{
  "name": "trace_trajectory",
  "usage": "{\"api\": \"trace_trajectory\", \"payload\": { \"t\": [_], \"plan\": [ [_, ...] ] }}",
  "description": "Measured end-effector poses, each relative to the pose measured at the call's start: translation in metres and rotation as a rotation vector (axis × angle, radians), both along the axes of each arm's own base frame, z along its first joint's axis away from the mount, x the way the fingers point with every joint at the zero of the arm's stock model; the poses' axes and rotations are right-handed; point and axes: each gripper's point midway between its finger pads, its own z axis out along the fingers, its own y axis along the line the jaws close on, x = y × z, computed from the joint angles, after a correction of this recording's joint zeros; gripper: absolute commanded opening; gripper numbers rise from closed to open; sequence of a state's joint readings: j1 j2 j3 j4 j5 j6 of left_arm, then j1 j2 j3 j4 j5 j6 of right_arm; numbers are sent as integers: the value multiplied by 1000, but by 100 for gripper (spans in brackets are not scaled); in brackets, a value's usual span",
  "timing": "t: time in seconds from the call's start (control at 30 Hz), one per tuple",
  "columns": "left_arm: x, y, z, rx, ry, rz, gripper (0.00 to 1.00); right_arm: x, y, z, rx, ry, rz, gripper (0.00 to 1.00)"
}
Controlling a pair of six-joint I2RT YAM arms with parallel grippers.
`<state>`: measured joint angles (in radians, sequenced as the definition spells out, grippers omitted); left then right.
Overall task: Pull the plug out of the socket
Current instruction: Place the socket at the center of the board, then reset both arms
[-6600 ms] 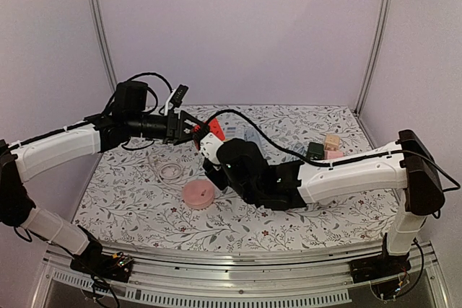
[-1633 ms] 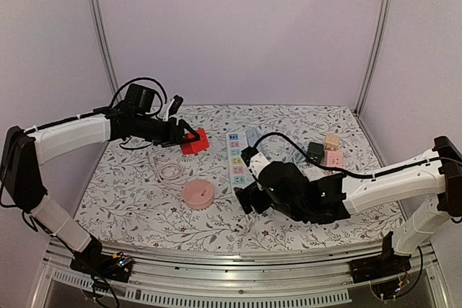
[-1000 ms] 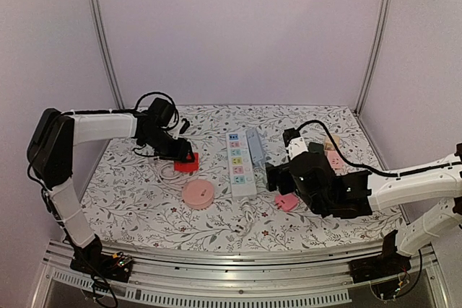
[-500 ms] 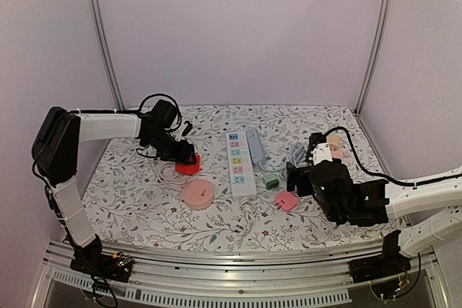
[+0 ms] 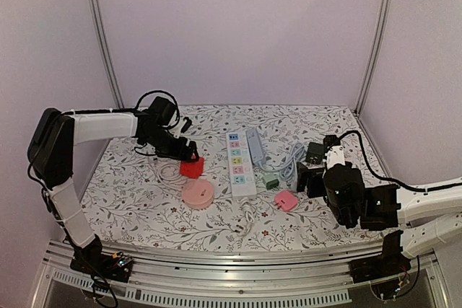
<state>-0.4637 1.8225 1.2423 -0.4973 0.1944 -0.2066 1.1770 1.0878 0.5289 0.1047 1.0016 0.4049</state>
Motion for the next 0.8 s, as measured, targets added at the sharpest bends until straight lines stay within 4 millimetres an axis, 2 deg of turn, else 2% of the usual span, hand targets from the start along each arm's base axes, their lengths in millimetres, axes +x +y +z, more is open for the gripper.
{"api": "trace_trajectory", "payload": {
  "t": [0.1,0.27,0.4,0.5,0.63,0.8],
  "plan": [
    [1,0,21,-23,-43,4,92,0,1,-1,-2,4,9,99],
    [-3,4,71,-101,-147,56,95,8,-3,-6,-7,38,21,99],
    [-9,18,99,-155,-238,136,100,26,-28,-13,5,89,-30,99],
    [-8,34,107,-180,-292,201,100,38,-48,-17,19,128,-59,99],
    [6,69,111,-182,-348,308,100,58,-91,-21,50,185,-139,99],
    [23,140,118,-190,-437,497,100,73,-151,-21,79,216,-250,99]
  ]
}}
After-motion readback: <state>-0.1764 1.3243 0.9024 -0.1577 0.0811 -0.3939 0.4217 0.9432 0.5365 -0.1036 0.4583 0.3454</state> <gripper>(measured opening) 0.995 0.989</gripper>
